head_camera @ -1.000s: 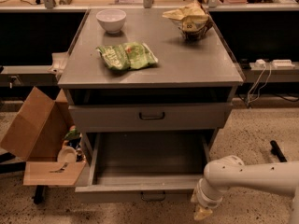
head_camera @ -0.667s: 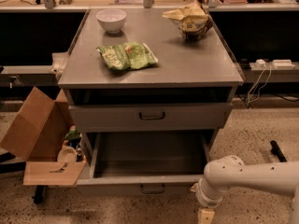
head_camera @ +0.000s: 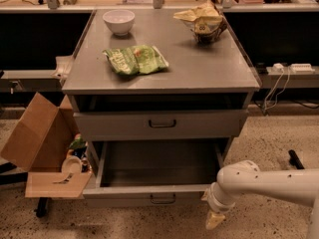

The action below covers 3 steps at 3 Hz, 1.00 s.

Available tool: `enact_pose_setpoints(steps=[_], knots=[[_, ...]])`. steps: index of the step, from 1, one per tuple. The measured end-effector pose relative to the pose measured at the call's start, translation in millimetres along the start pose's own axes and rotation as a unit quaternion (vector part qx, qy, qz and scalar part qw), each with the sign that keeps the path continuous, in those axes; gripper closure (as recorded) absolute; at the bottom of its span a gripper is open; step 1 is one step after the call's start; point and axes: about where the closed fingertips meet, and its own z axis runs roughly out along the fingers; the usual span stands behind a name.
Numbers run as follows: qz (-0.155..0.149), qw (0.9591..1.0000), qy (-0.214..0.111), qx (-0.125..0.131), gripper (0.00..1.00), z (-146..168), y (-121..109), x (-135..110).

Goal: Close middle drawer

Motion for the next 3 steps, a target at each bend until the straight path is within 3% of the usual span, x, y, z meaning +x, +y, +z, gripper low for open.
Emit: enact_pose_setpoints(steps=[1, 2, 3], knots=[[-0.003, 0.9999, -0.005, 0.014, 0.5, -2.1, -8.7, -1.3], [-0.011, 0.9978, -0.024, 0.06, 0.74, -8.1, -33.4, -4.8], [-0.011, 0.9965, -0.031, 0.077, 1.0, -10.0, -40.9, -5.9]])
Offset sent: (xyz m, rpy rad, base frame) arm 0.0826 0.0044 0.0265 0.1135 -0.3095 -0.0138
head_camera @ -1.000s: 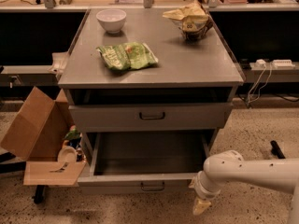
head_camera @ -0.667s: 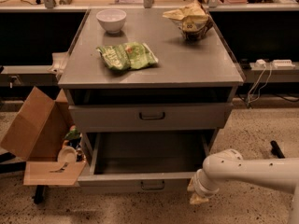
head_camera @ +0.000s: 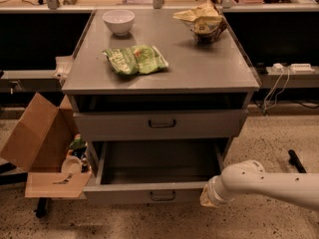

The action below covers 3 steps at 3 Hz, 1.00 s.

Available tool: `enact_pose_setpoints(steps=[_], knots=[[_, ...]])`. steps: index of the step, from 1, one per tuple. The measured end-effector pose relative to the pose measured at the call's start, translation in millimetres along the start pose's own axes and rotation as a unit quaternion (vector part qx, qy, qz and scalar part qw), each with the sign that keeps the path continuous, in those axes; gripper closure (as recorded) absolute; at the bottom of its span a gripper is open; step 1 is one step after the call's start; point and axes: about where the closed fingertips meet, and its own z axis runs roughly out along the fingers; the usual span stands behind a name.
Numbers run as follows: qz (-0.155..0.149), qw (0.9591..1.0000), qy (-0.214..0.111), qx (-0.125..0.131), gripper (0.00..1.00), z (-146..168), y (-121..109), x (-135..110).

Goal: Close middle drawer

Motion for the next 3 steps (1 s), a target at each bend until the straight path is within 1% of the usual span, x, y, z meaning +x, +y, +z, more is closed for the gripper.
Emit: enact_pose_setpoints(steps=[1, 2, 3], knots=[[0.001, 1.0, -0.003, 0.007, 1.0, -0.4, -2.0, -0.5], [0.003, 0.9997, -0.011, 0.023, 1.0, -0.5, -11.3, -1.5], [0.003, 0.9997, -0.011, 0.022, 0.82, -0.4, -11.2, -1.5]])
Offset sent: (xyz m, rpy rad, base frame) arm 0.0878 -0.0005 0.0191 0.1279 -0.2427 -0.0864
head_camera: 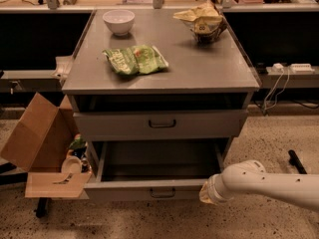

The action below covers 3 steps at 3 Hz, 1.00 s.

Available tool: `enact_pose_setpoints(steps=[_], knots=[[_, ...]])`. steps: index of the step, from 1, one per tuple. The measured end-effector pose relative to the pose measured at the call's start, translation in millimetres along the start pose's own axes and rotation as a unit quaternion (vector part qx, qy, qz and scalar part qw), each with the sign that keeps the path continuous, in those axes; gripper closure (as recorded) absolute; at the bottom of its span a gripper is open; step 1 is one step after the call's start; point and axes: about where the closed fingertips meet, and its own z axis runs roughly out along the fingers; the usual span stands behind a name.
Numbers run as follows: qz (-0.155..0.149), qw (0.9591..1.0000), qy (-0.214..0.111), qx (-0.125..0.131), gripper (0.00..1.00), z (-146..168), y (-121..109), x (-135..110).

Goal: Close middle drawer

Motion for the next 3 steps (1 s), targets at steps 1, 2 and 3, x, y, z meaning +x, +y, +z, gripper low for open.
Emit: enact_pose_setpoints(steps=[1, 2, 3], knots=[[0.0, 1.0, 0.0, 0.0, 0.52, 0.0, 0.0, 0.0], [0.0, 1.0, 0.0, 0.0, 0.28, 0.0, 0.0, 0.0], [0.0, 1.0, 0.0, 0.0, 0.06, 0.0, 0.0, 0.0]])
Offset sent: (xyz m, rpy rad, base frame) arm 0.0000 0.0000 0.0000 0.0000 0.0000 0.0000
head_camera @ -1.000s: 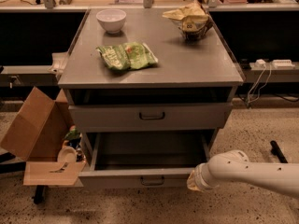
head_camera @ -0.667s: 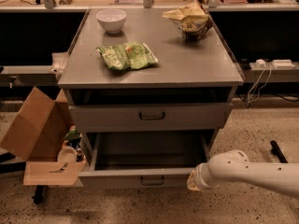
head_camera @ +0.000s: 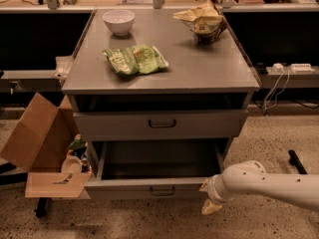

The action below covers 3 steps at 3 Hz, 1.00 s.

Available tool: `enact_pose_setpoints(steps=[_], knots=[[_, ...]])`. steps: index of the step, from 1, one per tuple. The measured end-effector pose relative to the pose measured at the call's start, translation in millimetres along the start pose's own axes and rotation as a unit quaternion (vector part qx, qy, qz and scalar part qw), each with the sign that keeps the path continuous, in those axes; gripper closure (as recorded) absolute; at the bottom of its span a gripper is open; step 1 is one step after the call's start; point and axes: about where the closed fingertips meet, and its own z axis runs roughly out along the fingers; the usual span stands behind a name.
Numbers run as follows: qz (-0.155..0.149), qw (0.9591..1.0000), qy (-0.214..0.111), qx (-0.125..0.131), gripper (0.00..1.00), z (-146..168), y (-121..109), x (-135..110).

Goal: Close middle drawer

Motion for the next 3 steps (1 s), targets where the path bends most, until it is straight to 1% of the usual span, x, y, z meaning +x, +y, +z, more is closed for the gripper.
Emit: enact_pose_setpoints(steps=[1, 2, 3], knots=[[0.0, 1.0, 0.0, 0.0, 0.0, 0.1, 0.1, 0.0], [-0.002, 1.0, -0.001, 0.002, 0.03, 0.8, -1.6, -0.3], [-0.004, 1.0, -0.002, 0.004, 0.27, 1.5, -3.5, -0.7]])
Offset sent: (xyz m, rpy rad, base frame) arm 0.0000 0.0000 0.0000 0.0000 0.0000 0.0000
